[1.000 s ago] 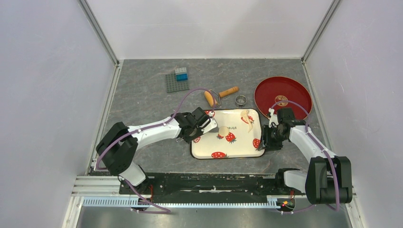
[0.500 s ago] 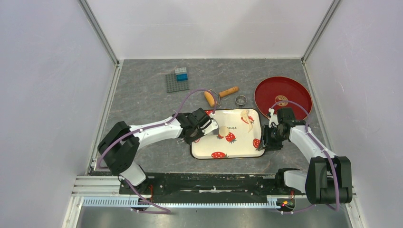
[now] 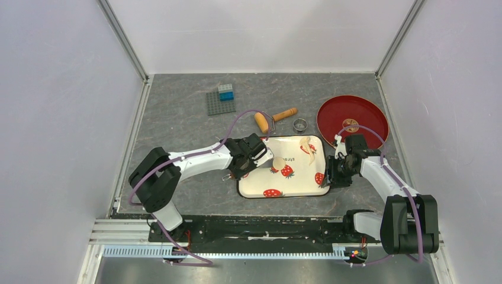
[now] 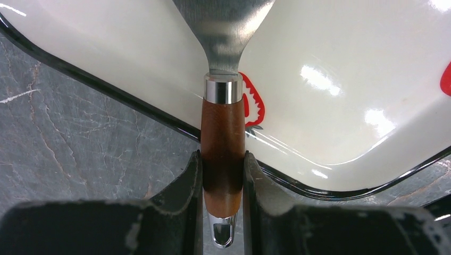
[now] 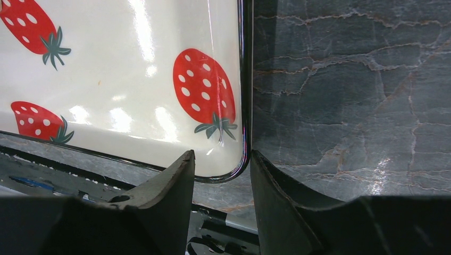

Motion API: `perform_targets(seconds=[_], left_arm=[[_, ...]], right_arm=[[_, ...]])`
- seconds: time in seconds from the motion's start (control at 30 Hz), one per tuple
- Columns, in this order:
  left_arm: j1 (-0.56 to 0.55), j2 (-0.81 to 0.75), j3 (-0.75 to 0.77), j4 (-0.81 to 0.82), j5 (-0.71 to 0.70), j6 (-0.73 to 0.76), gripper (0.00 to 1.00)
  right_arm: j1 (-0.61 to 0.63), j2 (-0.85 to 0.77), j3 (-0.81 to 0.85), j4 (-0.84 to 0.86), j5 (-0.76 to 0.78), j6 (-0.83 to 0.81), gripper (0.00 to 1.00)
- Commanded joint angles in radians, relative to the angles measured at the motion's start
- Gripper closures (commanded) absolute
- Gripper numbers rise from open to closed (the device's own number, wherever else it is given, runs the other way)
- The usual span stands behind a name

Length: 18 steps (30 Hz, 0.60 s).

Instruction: Roll out the dumpling wrappers from the dough

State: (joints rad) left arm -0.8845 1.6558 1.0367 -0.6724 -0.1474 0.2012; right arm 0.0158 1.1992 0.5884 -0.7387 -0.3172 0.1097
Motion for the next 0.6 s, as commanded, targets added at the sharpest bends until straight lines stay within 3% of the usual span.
perform_targets(seconds=[0.0, 0.57], left_arm=[[-0.008, 0.025, 0.054, 0.012, 0.008, -0.055, 0.98], [-0.048, 0.061, 0.082, -0.01, 0.031, -0.022, 0.98]], right_arm=[[0.009, -0.001, -0.004, 0.023, -0.034, -0.009, 0.56], [0.011, 0.004, -0.001, 0.024, -0.033, -0.01, 0.56]])
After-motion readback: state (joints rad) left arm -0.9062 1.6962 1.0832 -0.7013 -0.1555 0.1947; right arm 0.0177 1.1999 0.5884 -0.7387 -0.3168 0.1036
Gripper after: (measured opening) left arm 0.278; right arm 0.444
